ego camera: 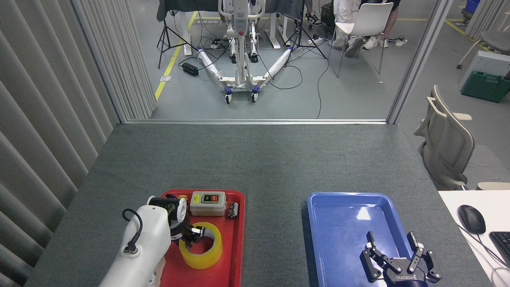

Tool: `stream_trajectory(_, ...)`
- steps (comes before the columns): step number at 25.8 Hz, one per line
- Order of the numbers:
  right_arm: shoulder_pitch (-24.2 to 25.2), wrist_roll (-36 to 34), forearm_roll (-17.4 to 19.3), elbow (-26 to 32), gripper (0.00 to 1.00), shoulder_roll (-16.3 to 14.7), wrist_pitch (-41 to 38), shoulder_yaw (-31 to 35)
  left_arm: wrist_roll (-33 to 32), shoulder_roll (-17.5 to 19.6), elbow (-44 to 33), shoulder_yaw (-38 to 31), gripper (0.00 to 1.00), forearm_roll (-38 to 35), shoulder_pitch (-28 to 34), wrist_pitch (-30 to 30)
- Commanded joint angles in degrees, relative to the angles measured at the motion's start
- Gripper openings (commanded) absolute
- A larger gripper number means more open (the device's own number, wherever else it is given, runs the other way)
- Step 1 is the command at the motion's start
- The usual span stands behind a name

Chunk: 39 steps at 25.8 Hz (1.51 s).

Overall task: Place and move tape with both arms
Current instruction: 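Lift the tape and carry it toward the blue tray with the left gripper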

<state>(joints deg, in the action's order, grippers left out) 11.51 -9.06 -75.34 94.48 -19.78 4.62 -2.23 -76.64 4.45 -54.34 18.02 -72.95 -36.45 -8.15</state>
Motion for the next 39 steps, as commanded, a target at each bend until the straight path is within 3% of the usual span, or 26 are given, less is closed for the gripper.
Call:
stream_trajectory(1,0.0,0.36,-0.07,0.0,1.0,0.0,0.04,0.04,0.18,-0.05,0.9,0.09,0.41,-0.09,-0.11,-0.02)
stream_trajectory(7,0.0,0.36,-0.42,0.0,1.0,0.09,0.04,-0.05,0.26,-0.32,0.37,-0.53,0.16,0.53,-0.2,1.12)
stream_trajectory(9,0.0,0.36,-0.42,0.09,1.0,0.0,0.04,-0.05,0.26,-0.32,0.37,-0.61,0.03,1.76,-0.2,3.49)
stream_trajectory(14,0.0,0.36,-0.42,0.0,1.0,-0.09,-0.05,-0.05,0.26,0.48,-0.86,-1.05,0.0,9.49,-1.96,12.46)
stream_trajectory(17,0.0,0.36,-0.42,0.0,1.0,-0.09,-0.05,-0.05,-0.35,0.12,-0.68,-5.71,0.0,22.77,-3.1,27.31)
stream_trajectory(20,0.0,0.36,-0.42,0.0,1.0,-0.09,-0.05,-0.05,-0.09,-0.05,-0.51,-6.59,0.0,33.84,-3.28,52.27)
stream_trajectory(23,0.0,0.27,-0.42,0.0,1.0,-0.18,-0.05,-0.05,-0.09,-0.05,-0.07,-6.94,0.0,43.42,-3.19,53.15)
stream_trajectory(26,0.0,0.27,-0.42,0.0,1.0,-0.35,-0.05,0.04,-0.09,-0.58,0.2,-6.77,0.0,45.35,-2.84,53.15)
stream_trajectory(29,0.18,0.01,-0.34,0.0,1.0,-0.79,-1.27,-0.05,0.0,-3.57,4.5,-8.17,0.0,49.3,-2.57,53.15)
stream_trajectory(33,0.7,-1.4,-0.34,0.09,1.0,-2.55,-10.42,0.21,0.09,-9.1,7.4,-9.93,0.0,64.6,1.03,53.15)
stream_trajectory(36,0.79,-5.97,-0.42,0.09,1.0,-3.43,-19.21,1.44,0.18,-10.69,7.75,-9.93,0.0,64.95,1.03,53.15)
stream_trajectory(39,1.85,-9.4,-0.6,0.26,1.0,-4.39,-33.61,3.38,0.18,-12.18,8.11,-9.67,0.0,64.86,1.03,53.15)
